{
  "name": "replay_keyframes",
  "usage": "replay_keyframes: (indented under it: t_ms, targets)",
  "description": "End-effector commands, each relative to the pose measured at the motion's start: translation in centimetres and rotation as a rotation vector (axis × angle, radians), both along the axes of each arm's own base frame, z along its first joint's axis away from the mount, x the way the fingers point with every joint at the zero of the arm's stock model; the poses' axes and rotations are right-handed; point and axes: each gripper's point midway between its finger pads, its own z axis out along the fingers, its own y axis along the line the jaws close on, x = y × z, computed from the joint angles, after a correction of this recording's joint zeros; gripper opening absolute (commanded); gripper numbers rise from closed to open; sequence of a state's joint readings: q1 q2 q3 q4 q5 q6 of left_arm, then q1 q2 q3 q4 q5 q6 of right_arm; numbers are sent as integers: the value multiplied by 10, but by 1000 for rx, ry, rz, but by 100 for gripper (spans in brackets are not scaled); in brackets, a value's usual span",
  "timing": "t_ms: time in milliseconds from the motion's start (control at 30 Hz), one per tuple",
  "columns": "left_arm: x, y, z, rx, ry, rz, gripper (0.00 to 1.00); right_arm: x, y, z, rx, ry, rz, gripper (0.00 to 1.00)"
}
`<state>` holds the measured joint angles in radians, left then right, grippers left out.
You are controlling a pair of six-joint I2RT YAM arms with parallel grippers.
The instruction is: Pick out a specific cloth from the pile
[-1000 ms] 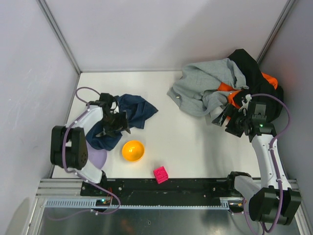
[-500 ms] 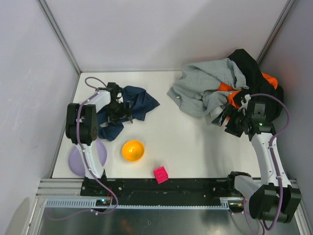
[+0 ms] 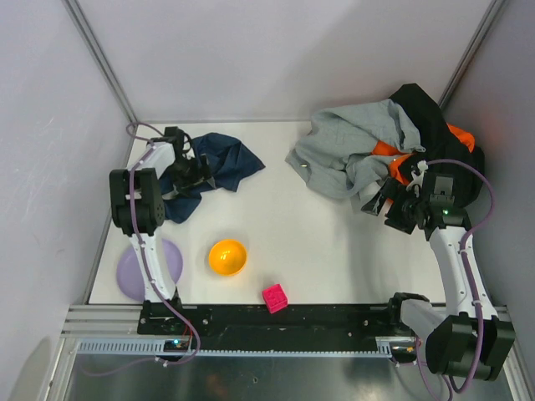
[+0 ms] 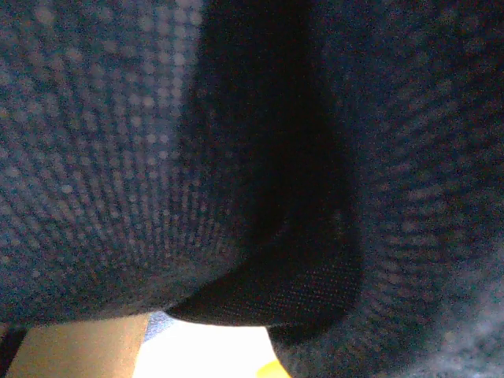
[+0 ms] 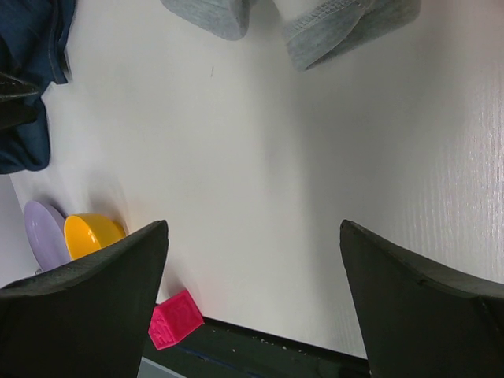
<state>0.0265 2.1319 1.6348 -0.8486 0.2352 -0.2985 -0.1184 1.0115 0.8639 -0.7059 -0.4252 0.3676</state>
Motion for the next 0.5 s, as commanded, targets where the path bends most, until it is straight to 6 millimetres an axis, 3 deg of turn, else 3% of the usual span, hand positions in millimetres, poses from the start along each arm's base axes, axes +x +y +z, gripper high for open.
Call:
replay_keyframes:
  t_ms: [0, 233, 333, 467]
  targets:
    - [9, 2, 20, -19, -76, 6, 97, -1, 4, 7, -4, -42, 28, 96]
    - [-10, -19, 90, -94, -229, -15, 100, -10, 4, 16, -16, -74, 21, 99]
    - [-28, -33, 118, -113, -293, -47, 100, -15, 6, 14, -18, -72, 23, 99]
    - [-61, -48, 140, -111, -351, -96, 100, -23, 8, 12, -20, -70, 23, 99]
